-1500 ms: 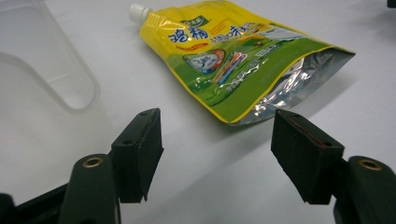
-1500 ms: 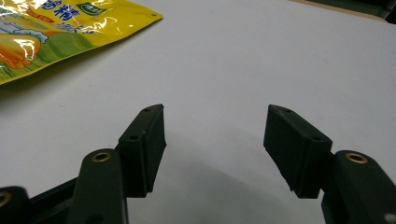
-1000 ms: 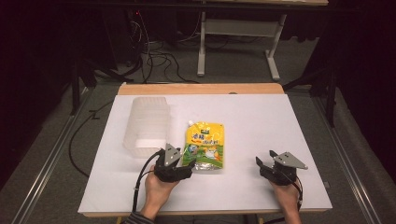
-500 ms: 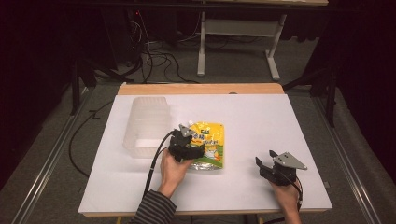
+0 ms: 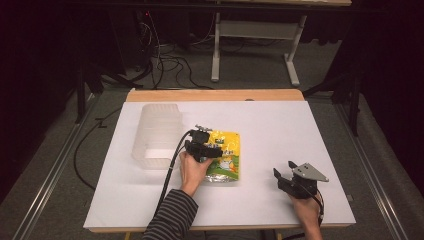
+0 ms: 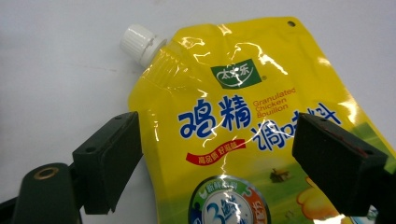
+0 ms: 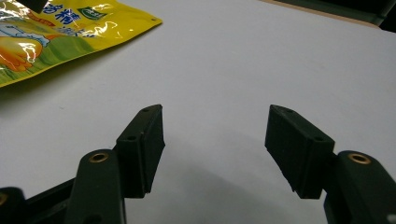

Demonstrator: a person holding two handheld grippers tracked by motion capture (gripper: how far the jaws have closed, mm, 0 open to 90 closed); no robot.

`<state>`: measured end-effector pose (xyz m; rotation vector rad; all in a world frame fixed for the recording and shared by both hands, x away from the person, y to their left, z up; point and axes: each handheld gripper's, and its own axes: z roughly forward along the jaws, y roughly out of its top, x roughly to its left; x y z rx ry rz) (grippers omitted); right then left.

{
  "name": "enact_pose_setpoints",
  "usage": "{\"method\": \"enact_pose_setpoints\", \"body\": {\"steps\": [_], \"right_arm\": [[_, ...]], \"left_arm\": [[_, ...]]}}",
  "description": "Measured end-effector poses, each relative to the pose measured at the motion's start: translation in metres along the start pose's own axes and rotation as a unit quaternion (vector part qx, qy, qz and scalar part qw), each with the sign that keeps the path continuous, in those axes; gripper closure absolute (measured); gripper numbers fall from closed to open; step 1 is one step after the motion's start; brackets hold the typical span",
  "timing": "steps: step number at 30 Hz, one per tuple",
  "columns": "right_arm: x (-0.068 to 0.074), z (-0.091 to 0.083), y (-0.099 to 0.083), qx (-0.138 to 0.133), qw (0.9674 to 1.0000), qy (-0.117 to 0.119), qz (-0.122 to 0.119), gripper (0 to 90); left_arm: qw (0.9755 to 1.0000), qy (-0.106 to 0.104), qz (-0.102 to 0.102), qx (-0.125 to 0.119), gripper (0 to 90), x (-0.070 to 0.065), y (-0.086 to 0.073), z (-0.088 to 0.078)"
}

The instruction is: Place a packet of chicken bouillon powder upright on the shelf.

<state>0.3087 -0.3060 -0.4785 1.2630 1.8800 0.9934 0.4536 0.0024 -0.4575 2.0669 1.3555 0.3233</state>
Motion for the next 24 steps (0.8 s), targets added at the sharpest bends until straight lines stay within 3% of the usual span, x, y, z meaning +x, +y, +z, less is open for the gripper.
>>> {"method": "enact_pose_setpoints", "body": {"steps": [4,7,14,20,22,23,24], "right_arm": [[0.0,0.0,0.0,-0.001,1.0,0.0,0.0,37.6],[0.0,0.0,0.0,-0.001,1.0,-0.001,-0.002,37.4],[0.002,0.001,0.0,0.004,1.0,-0.003,-0.003,36.5],[0.001,0.001,0.0,0.004,1.0,-0.002,-0.004,36.2],[0.002,0.001,0.0,0.004,1.0,-0.003,-0.004,36.2],[0.002,0.001,0.0,0.004,1.0,-0.003,-0.003,36.1],[0.002,0.001,0.0,0.005,1.0,-0.003,-0.003,36.1]], "left_arm": [[0.9997,0.011,0.001,0.024,15.3,0.0,0.0,0.009],[0.9996,0.005,-0.008,0.026,14.5,0.001,-0.001,0.012],[0.9996,0.001,0.01,0.026,20.7,-0.005,-0.002,0.01],[0.9983,-0.024,0.045,0.026,41.3,-0.013,-0.005,0.006],[0.998,-0.031,0.047,0.03,48.6,-0.012,-0.004,0.005],[0.9986,-0.037,0.025,0.026,52.3,-0.015,-0.005,0.005],[0.9975,-0.031,0.054,0.034,56.9,-0.012,-0.004,0.004]]}}
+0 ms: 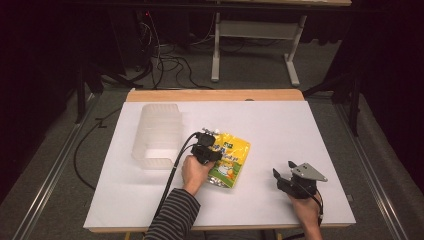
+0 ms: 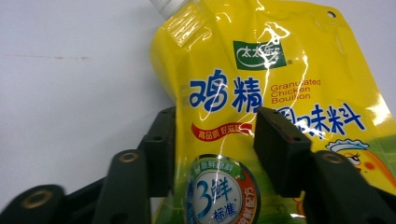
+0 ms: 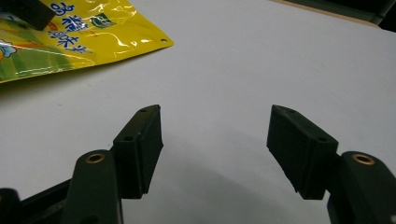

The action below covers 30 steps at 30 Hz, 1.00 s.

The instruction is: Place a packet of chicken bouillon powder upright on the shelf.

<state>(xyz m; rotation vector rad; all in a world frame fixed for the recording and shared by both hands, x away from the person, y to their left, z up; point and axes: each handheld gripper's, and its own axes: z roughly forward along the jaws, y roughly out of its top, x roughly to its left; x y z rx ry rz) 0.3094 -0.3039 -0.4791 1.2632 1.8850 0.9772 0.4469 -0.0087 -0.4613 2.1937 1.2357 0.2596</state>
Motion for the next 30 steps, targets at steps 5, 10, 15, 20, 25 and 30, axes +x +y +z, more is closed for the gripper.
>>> {"method": "enact_pose_setpoints", "body": {"steps": [5,10,15,20,25,30], "right_arm": [[0.0,0.0,0.0,0.001,1.0,0.0,-0.002,36.0],[0.0,0.001,0.0,0.004,1.0,0.001,-0.005,36.0],[0.0,0.0,0.0,0.003,1.0,0.0,-0.006,35.9],[0.0,0.0,0.0,0.002,1.0,0.0,-0.004,35.7],[0.0,0.0,0.0,0.001,1.0,-0.001,0.0,35.6],[-0.001,-0.001,0.0,-0.008,1.0,-0.002,0.003,35.3]], "left_arm": [[0.9988,0.009,0.048,0.003,79.0,-0.007,-0.004,-0.004],[0.9985,-0.004,0.054,0.007,86.8,-0.009,-0.004,-0.004],[0.9982,-0.032,0.051,0.006,88.4,-0.009,-0.005,-0.005],[0.9972,-0.053,0.053,-0.004,88.8,-0.011,-0.005,-0.011],[0.9941,-0.083,0.059,-0.036,88.7,-0.015,-0.002,-0.032],[0.9898,-0.103,0.072,-0.067,88.4,-0.014,-0.003,-0.053]]}}
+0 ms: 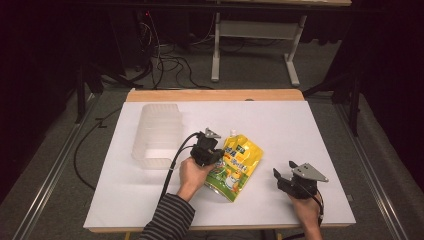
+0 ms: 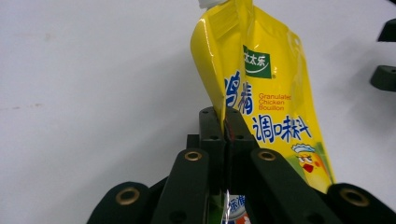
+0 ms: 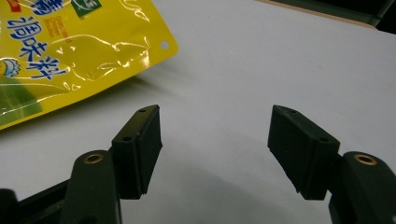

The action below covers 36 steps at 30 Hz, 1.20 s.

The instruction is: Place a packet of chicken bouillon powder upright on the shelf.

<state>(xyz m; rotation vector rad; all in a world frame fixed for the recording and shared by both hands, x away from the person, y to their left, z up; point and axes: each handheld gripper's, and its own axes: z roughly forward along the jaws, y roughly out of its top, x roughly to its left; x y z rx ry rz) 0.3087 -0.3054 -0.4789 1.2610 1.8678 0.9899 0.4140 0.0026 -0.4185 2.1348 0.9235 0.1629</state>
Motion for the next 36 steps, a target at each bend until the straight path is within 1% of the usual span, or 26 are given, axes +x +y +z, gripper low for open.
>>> {"method": "enact_pose_setpoints", "body": {"steps": [3,8,11,12,15,16,17,22,25,27,30,34,36], "right_arm": [[0.0,-0.001,0.0,0.0,1.0,0.0,0.002,35.2],[0.001,0.0,0.0,0.002,1.0,-0.002,0.0,35.1],[0.001,0.0,0.0,0.003,1.0,0.0,0.0,35.0],[0.0,0.0,0.0,0.004,1.0,-0.002,-0.003,35.0],[0.001,0.0,0.0,0.003,1.0,-0.001,-0.005,35.0],[0.001,0.0,0.0,0.005,1.0,-0.001,-0.001,35.0],[0.001,0.0,0.0,0.006,1.0,0.0,-0.004,35.0],[0.001,0.0,0.0,0.006,1.0,-0.001,-0.004,35.0],[0.001,0.0,0.0,0.007,1.0,-0.001,-0.003,35.0],[0.001,0.0,0.0,0.006,1.0,0.0,-0.004,35.0],[0.001,0.001,0.0,0.007,1.0,-0.001,-0.002,34.8],[0.001,0.0,0.0,0.007,1.0,-0.001,-0.003,34.8],[0.001,0.0,0.001,0.007,1.0,-0.001,-0.004,34.8]], "left_arm": [[0.9998,-0.009,0.006,-0.018,88.4,-0.002,0.0,-0.01],[0.9985,-0.038,0.003,-0.04,88.4,-0.002,0.001,-0.026],[0.9977,-0.044,0.002,-0.051,88.5,-0.001,0.001,-0.036],[0.9974,-0.045,0.002,-0.055,88.5,-0.001,0.001,-0.039],[0.9968,-0.044,0.003,-0.066,88.4,-0.001,0.001,-0.047],[0.9967,-0.042,0.006,-0.069,88.4,-0.001,0.001,-0.051],[0.9966,-0.042,0.007,-0.071,88.4,-0.001,0.001,-0.053],[0.9955,-0.039,0.021,-0.083,88.4,-0.003,0.004,-0.066],[0.9942,-0.046,0.019,-0.095,88.1,-0.001,0.005,-0.072],[0.9936,-0.047,0.017,-0.101,88.1,0.001,0.004,-0.076],[0.9929,-0.043,0.015,-0.11,88.1,0.003,0.005,-0.083],[0.992,-0.034,0.018,-0.12,88.0,0.006,0.007,-0.093],[0.9911,-0.037,0.012,-0.127,88.0,0.008,0.008,-0.097]]}}
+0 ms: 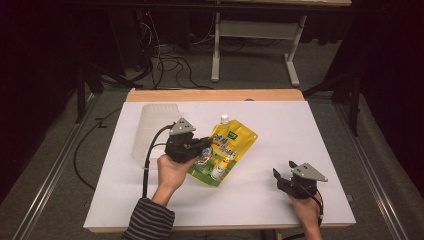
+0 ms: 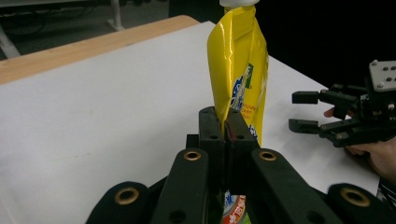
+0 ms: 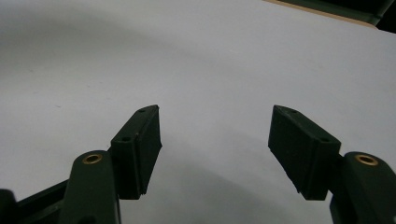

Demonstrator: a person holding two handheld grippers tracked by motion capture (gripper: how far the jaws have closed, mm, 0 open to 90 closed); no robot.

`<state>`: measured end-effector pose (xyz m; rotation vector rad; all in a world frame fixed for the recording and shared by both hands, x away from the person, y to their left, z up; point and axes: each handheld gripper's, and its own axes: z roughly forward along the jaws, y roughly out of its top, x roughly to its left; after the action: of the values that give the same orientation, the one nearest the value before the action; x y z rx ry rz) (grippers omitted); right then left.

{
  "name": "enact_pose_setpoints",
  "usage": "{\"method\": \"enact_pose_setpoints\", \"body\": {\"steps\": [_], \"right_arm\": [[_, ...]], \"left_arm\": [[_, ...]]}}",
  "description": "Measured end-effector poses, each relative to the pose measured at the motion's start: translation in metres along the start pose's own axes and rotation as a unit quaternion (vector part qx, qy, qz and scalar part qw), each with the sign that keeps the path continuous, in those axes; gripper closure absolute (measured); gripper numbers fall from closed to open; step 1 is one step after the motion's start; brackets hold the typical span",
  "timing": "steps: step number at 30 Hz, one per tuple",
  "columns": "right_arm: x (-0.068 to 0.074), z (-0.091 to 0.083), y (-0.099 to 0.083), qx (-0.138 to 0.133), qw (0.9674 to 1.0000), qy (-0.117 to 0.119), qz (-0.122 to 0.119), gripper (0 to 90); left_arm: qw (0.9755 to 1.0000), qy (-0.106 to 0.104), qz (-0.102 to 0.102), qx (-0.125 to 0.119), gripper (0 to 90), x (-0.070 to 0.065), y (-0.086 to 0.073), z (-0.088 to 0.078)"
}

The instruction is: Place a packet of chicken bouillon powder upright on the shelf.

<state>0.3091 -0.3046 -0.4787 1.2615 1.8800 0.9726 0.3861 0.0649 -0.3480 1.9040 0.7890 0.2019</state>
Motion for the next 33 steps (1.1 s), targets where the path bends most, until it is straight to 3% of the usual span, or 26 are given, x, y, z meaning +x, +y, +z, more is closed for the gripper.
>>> {"method": "enact_pose_setpoints", "body": {"steps": [14,24,33], "right_arm": [[0.0,0.0,0.0,0.001,1.0,-0.002,0.002,34.9],[-0.001,0.0,0.0,-0.002,1.0,0.0,0.004,35.0],[-0.001,-0.001,-0.001,-0.008,0.9999,0.001,0.008,34.6]], "left_arm": [[0.9989,0.026,0.01,-0.038,87.9,0.011,0.022,-0.027],[0.9967,0.059,0.014,-0.053,88.0,0.023,0.023,-0.043],[0.9933,0.088,0.009,-0.074,88.0,0.034,0.021,-0.061]]}}
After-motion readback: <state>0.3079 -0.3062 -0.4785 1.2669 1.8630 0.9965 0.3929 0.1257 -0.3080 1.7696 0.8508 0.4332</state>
